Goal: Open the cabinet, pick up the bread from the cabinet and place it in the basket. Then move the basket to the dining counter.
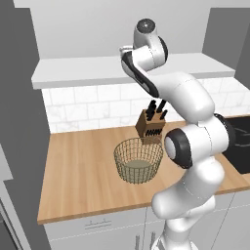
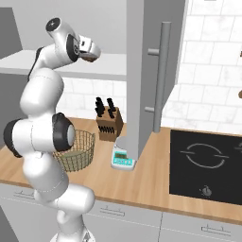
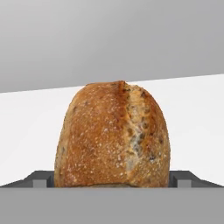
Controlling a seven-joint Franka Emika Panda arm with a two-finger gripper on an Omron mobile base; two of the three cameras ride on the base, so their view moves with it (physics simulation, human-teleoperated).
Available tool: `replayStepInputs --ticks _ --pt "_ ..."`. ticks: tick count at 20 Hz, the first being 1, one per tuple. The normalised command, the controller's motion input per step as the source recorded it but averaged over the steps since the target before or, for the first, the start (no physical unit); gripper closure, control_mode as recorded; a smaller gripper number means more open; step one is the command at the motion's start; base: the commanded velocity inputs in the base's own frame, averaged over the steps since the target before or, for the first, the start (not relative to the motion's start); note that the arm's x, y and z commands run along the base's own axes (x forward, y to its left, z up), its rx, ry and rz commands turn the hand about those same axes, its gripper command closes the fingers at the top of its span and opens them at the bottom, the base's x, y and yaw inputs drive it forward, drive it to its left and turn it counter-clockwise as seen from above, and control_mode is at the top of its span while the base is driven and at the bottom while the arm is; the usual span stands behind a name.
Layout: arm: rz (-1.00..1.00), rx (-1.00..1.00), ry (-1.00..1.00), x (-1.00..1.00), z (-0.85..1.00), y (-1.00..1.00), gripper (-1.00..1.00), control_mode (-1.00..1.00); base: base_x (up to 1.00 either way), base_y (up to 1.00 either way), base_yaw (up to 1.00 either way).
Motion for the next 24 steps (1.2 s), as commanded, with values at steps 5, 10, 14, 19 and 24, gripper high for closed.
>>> replayStepInputs --ticks 5,10,14,19,24 --pt "0.00 0.00 -0.02 -0.73 -0.01 0.50 1.00 -1.00 0.00 0.00 0.00" --pt "0.00 0.00 -0.10 -1.00 0.00 0.33 1.00 -1.00 0.00 0.00 0.00" --pt "0.00 0.00 -0.10 -1.00 0.00 0.13 1.00 -1.00 0.00 0.00 0.00" --pt "0.00 0.00 0.00 -1.00 0.00 0.15 1.00 -1.00 0.00 0.00 0.00" --pt "0.00 0.00 0.02 -1.00 -0.02 0.21 1.00 -1.00 0.00 0.00 0.00"
